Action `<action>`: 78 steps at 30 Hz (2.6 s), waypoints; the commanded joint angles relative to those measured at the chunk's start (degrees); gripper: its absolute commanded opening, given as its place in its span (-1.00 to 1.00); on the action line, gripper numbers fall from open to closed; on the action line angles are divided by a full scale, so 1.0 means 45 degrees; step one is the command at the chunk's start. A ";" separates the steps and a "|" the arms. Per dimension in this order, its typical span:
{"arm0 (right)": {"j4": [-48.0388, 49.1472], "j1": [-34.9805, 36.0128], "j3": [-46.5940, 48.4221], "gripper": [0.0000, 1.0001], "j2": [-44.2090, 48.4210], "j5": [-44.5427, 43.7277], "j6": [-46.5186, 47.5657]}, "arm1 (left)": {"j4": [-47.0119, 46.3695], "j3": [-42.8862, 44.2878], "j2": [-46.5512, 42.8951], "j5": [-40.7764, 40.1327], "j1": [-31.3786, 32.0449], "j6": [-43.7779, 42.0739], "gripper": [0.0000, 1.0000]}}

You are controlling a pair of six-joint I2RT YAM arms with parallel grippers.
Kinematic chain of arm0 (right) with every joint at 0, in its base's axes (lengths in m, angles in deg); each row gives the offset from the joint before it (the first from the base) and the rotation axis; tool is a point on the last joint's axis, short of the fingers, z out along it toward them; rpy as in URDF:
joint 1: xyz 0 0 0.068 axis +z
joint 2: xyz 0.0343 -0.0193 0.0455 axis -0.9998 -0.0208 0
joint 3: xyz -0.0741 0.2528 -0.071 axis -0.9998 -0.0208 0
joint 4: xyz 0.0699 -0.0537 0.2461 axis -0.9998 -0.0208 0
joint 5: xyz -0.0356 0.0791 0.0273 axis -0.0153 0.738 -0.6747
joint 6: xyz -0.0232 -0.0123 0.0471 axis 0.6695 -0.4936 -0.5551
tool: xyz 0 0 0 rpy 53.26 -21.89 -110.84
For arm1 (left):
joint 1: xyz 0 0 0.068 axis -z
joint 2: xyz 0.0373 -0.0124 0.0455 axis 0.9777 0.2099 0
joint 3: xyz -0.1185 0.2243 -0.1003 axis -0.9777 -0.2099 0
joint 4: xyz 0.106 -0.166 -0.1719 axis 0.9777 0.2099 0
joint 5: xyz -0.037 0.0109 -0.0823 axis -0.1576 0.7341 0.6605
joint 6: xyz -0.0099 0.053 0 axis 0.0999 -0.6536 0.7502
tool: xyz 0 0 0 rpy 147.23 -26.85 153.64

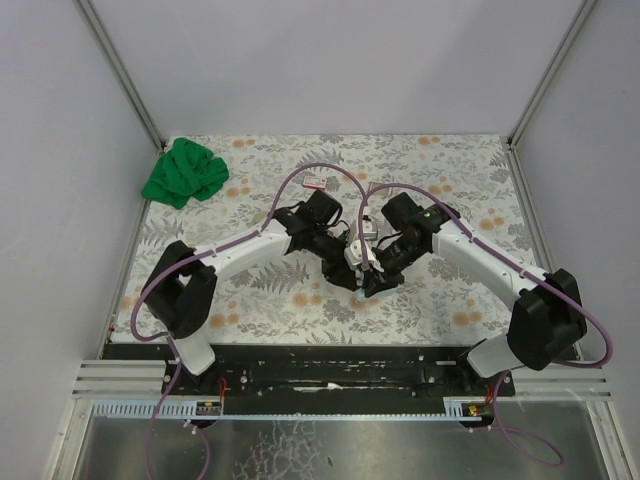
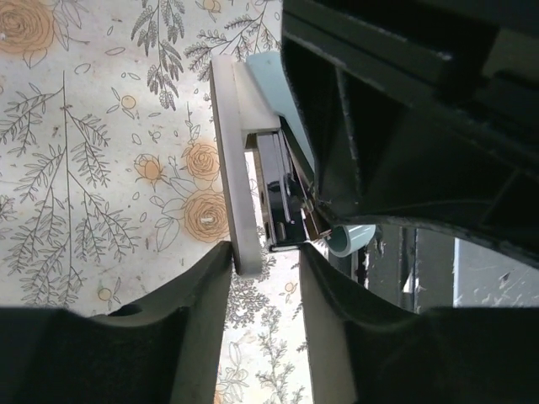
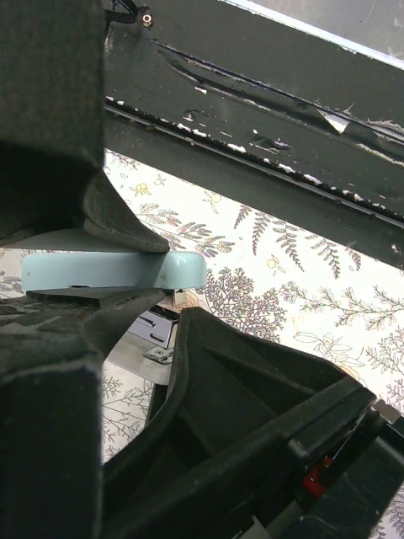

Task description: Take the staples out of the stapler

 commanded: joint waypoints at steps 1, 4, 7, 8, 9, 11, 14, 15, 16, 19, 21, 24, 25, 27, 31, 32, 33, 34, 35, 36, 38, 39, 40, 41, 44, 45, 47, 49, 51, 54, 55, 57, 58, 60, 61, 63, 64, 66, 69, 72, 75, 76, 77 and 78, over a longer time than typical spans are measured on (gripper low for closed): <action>-0.0085 -0.0064 0.0135 -0.74 0.0290 0.0665 0.0111 | 0.0042 0.0567 0.0303 0.0328 0.0172 0.0031 -0.43; -0.0083 -0.0044 0.0091 -0.74 0.0308 0.0653 0.0152 | 0.0051 0.0605 0.0341 0.0270 0.0216 0.0023 -0.72; -0.0089 -0.0079 0.0092 -0.74 0.0294 0.0645 0.0156 | 0.0051 0.0620 0.0333 0.0220 0.0250 0.0005 -0.99; -0.0087 -0.0081 0.0087 -0.74 0.0289 0.0631 0.0166 | 0.0052 0.0605 0.0328 0.0217 0.0252 -0.0003 -1.00; -0.0091 -0.0081 0.0089 -0.74 0.0272 0.0617 0.0170 | 0.0052 0.0605 0.0329 0.0212 0.0248 0.0013 -1.00; -0.0070 -0.0089 0.0086 -0.74 0.0232 0.0561 0.0173 | 0.0052 0.0573 0.0297 0.0196 0.0264 0.0015 -1.00; -0.0075 -0.0118 0.0096 -0.73 0.0172 0.0502 0.0166 | 0.0041 0.0517 0.0254 0.0126 0.0257 -0.0003 -1.00; -0.0073 -0.0120 0.0102 -0.73 0.0167 0.0496 0.0157 | -0.0008 0.0472 0.0225 0.0103 0.0258 0.0027 -1.00; -0.0073 -0.0120 0.0110 -0.73 0.0154 0.0495 0.0156 | -0.0066 0.0452 0.0199 0.0080 0.0244 0.0073 -1.00; -0.0072 -0.0120 0.0149 -0.72 0.0146 0.0450 0.0129 | -0.0292 0.0362 0.0160 -0.0093 0.0244 0.0327 -1.00; -0.0008 -0.0137 0.0152 -0.67 0.0114 0.0324 0.0071 | -0.0419 0.0337 0.0183 -0.0162 0.0241 0.0519 -1.00; 0.0115 -0.0154 0.0081 -0.51 0.0166 0.0012 -0.0014 | -0.0548 0.0304 0.0151 -0.0241 0.0224 0.0788 -1.00; 0.0195 -0.0154 0.0034 -0.44 0.0198 -0.0073 -0.0073 | -0.0655 0.0258 0.0127 -0.0287 0.0205 0.0866 -1.00; 0.0384 -0.0159 -0.0038 -0.31 0.0290 -0.0225 -0.0185 | -0.0781 0.0134 0.0050 -0.0300 0.0157 0.1013 -1.00; 0.0929 -0.0148 -0.0117 -0.03 0.0464 -0.0652 -0.0708 | -0.1091 -0.0003 -0.0030 -0.0384 -0.0007 0.1406 -1.00; 0.1161 -0.0158 -0.0149 0.03 0.0540 -0.0847 -0.0906 | -0.1185 -0.0040 -0.0045 -0.0388 -0.0112 0.1527 -1.00; 0.1432 -0.0159 -0.0209 0.09 0.0616 -0.1062 -0.1144 | -0.1231 -0.0047 -0.0025 -0.0364 -0.0213 0.1656 -1.00; 0.1707 -0.0159 -0.0273 0.13 0.0696 -0.1301 -0.1381 | -0.1237 -0.0001 0.0005 -0.0322 -0.0326 0.1768 -1.00; 0.1971 -0.0159 -0.0342 0.17 0.0782 -0.1602 -0.1628 | -0.1237 0.0027 0.0033 -0.0261 -0.0457 0.1875 -1.00; 0.2263 -0.0154 -0.0404 0.21 0.0863 -0.1894 -0.1869 | -0.1237 0.0074 0.0087 -0.0216 -0.0578 0.2020 -1.00; 0.2776 -0.0158 -0.0544 0.28 0.1053 -0.2431 -0.2262 | -0.1257 0.0231 0.0206 -0.0233 -0.0866 0.2403 -1.00; 0.3099 -0.0159 -0.0618 0.30 0.1153 -0.2652 -0.2512 | -0.1257 0.0340 0.0294 -0.0257 -0.0986 0.2589 -1.00; 0.3289 -0.0159 -0.0727 0.33 0.1266 -0.2877 -0.2711 | -0.1259 0.0455 0.0389 -0.0348 -0.1103 0.2778 -1.00; 0.3658 -0.0149 -0.0799 0.34 0.1380 -0.3078 -0.2907 | -0.1272 0.0586 0.0469 -0.0449 -0.1191 0.3007 -1.00; 0.4431 -0.0154 -0.0996 0.39 0.1698 -0.3623 -0.3308 | -0.1165 0.0964 0.0786 -0.0790 -0.1318 0.3622 -1.00; 0.4726 -0.0161 -0.1070 0.44 0.1813 -0.3792 -0.3690 | -0.1160 0.1072 0.0904 -0.0905 -0.1351 0.3842 -1.00; 0.5384 -0.0159 -0.1250 0.53 0.2064 -0.4074 -0.4073 | -0.1159 0.1303 0.1138 -0.1103 -0.1372 0.4359 -1.00; 0.5783 -0.0129 -0.1388 0.55 0.2240 -0.4131 -0.4109 | -0.1105 0.1575 0.1375 -0.1048 -0.1398 0.4651 -1.00; 0.6133 -0.0139 -0.1441 0.55 0.2319 -0.4115 -0.4195 | -0.1074 0.1845 0.1672 -0.0890 -0.1399 0.4926 -1.00; 0.6421 -0.0127 -0.1473 0.53 0.2236 -0.4053 -0.4276 | -0.1036 0.2237 0.2070 -0.0565 -0.1394 0.5300 -1.00; 0.6411 -0.0121 -0.1486 0.52 0.2197 -0.3973 -0.4250 | -0.1034 0.2364 0.2185 -0.0433 -0.1401 0.5409 -1.00; 0.6343 -0.0064 -0.1622 0.52 0.2210 -0.3730 -0.4008 | -0.1029 0.2593 0.2391 -0.0307 -0.1417 0.5630 -1.00; 0.6428 -0.0020 -0.1770 0.52 0.2245 -0.3708 -0.3929 | -0.1033 0.2716 0.2501 -0.0242 -0.1416 0.5739 -1.00; 0.6732 0.0099 -0.2028 0.51 0.2280 -0.3861 -0.3906 | -0.1037 0.2940 0.2718 -0.0071 -0.1417 0.5944 -1.00; 0.6845 0.0144 -0.2131 0.50 0.2271 -0.3997 -0.3896 | -0.1042 0.3004 0.2816 -0.0012 -0.1409 0.6022 -1.00; 0.7024 0.0183 -0.2283 0.49 0.2183 -0.4323 -0.3915 | -0.1069 0.3093 0.2994 0.0081 -0.1408 0.6109 -1.00; 0.7141 0.0191 -0.2366 0.47 0.2139 -0.4441 -0.3898 | -0.1104 0.3099 0.3070 0.0112 -0.1412 0.6177 -1.00; 0.7546 0.0194 -0.2625 0.43 0.2101 -0.4691 -0.3946 | -0.1156 0.3147 0.3187 0.0235 -0.1438 0.6224 -1.00; 0.8317 0.0251 -0.3034 0.31 0.2105 -0.5377 -0.4230 | -0.1260 0.3125 0.3248 0.0360 -0.1460 0.6269 -1.00; 0.8799 0.0261 -0.3347 0.25 0.2203 -0.5997 -0.4285 | -0.1399 0.3032 0.3264 0.0542 -0.1557 0.6411 -1.00; 0.8998 0.0253 -0.3668 0.13 0.2396 -0.6301 -0.4041 | -0.1536 0.2929 0.3264 0.0718 -0.1669 0.6512 -1.00; 0.9008 0.0261 -0.3738 -0.01 0.2491 -0.6319 -0.3999 | -0.1592 0.2881 0.3249 0.0792 -0.1704 0.6535 -1.00; 0.8985 0.0252 -0.3761 -0.12 0.2568 -0.6297 -0.3962 | -0.1621 0.2840 0.3226 0.0858 -0.1738 0.6555 -1.00; 0.8948 0.0251 -0.3771 -0.21 0.2676 -0.6287 -0.3957 | -0.1627 0.2813 0.3226 0.0905 -0.1761 0.6543 -1.00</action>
